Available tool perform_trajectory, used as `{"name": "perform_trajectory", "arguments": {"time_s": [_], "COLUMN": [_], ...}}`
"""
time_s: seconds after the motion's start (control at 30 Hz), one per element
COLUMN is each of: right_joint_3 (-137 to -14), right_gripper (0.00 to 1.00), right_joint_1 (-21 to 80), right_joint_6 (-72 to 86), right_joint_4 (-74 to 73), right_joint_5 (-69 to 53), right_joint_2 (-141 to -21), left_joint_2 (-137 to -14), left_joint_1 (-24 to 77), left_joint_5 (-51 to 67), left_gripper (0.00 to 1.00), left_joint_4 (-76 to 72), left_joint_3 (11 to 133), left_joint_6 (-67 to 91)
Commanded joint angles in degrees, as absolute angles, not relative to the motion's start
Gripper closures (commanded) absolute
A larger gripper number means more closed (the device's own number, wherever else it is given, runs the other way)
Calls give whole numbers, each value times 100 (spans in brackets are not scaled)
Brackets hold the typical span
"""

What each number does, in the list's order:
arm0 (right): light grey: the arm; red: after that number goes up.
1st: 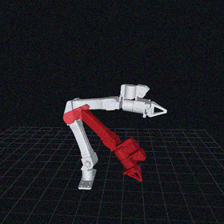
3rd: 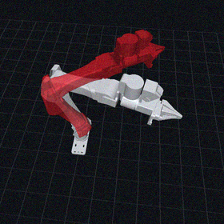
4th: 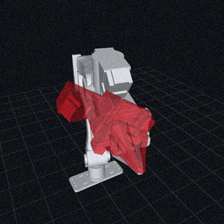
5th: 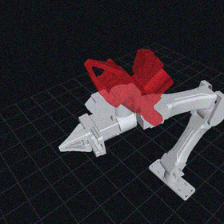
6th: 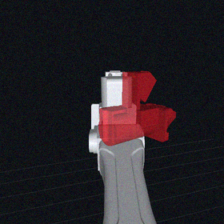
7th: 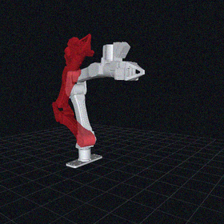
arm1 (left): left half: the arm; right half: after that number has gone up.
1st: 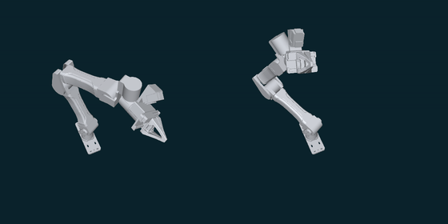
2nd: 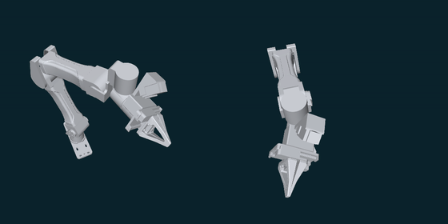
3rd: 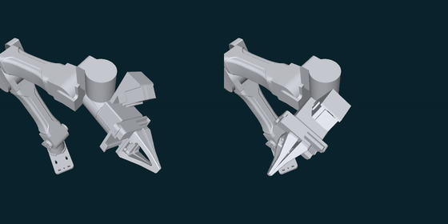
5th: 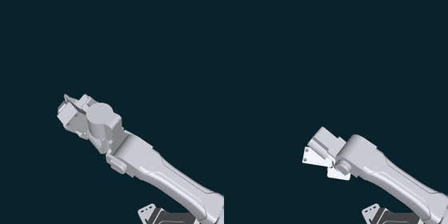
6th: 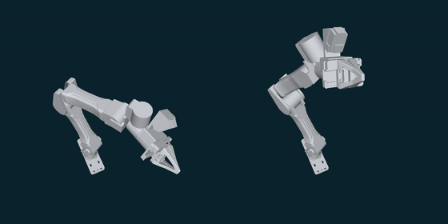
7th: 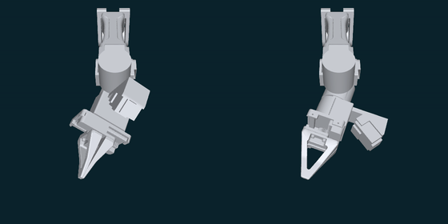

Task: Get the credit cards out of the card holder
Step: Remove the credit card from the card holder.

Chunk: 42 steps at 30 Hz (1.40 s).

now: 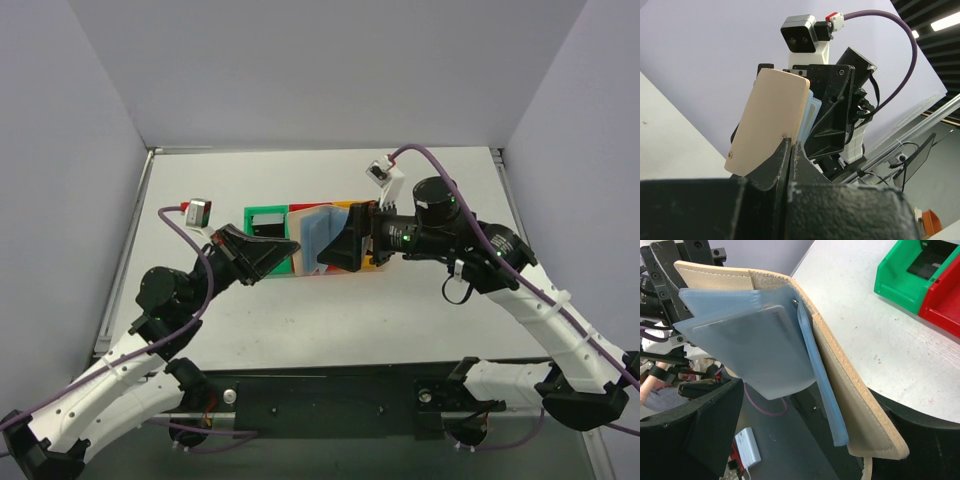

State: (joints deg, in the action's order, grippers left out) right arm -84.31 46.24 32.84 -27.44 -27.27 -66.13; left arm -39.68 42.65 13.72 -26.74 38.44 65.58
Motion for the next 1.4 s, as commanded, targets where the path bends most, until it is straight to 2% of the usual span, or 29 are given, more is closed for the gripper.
{"name": "perform_trajectory", "arguments": {"time_s": [0.0,0.17,0.23,0.43,0.6,0.7,0.77,0.8,0.83,0.87,0.9,0.97,1.17,1.23,1.37], "right_joint_3": [-8684,-8719,-8719,-8684,-8605,-8543,-8517,-8508,-8508,-8490,-8473,-8403,-8279,-8306,-8323], "right_gripper": [21,17,19,42,51,67,70,66,48,39,25,18,16,19,30], "right_joint_1": [4676,4702,4720,4685,4623,4509,4439,4438,4430,4430,4430,4439,4473,4491,4491], "right_joint_6": [3217,3234,3234,3226,3199,3190,3182,3156,3138,3155,3181,3269,3516,3507,3516], "right_joint_4": [-2558,-2540,-2540,-2654,-2680,-2707,-2698,-2698,-2663,-2567,-2506,-2286,-1793,-1802,-1819], "right_joint_5": [-2593,-2566,-2523,-2347,-2215,-2197,-2223,-2267,-2328,-2503,-2618,-2970,-3401,-3410,-3393], "right_joint_2": [-6688,-6741,-6767,-6768,-6575,-6495,-6425,-6373,-6355,-6311,-6293,-6302,-6302,-6345,-6416], "left_joint_2": [-3929,-3946,-3964,-3938,-3788,-3762,-3735,-3701,-3700,-3700,-3709,-3761,-3850,-3858,-3867], "left_joint_1": [4254,4263,4263,4263,4254,4254,4254,4254,4254,4245,4254,4254,4245,4254,4254], "left_joint_5": [1415,1441,1450,1494,1441,1468,1477,1442,1415,1389,1380,1389,1450,1450,1468], "left_gripper": [100,100,100,100,100,100,100,100,100,100,100,100,100,100,100], "left_joint_4": [-3103,-3085,-3094,-3076,-2909,-2848,-2821,-2786,-2769,-2751,-2734,-2777,-2927,-2927,-2997], "left_joint_3": [4175,4192,4192,4245,4236,4254,4254,4254,4245,4236,4245,4245,4228,4201,4184], "left_joint_6": [6618,6618,6618,6618,6530,6530,6539,6539,6539,6539,6539,6574,6644,6645,6697]}}
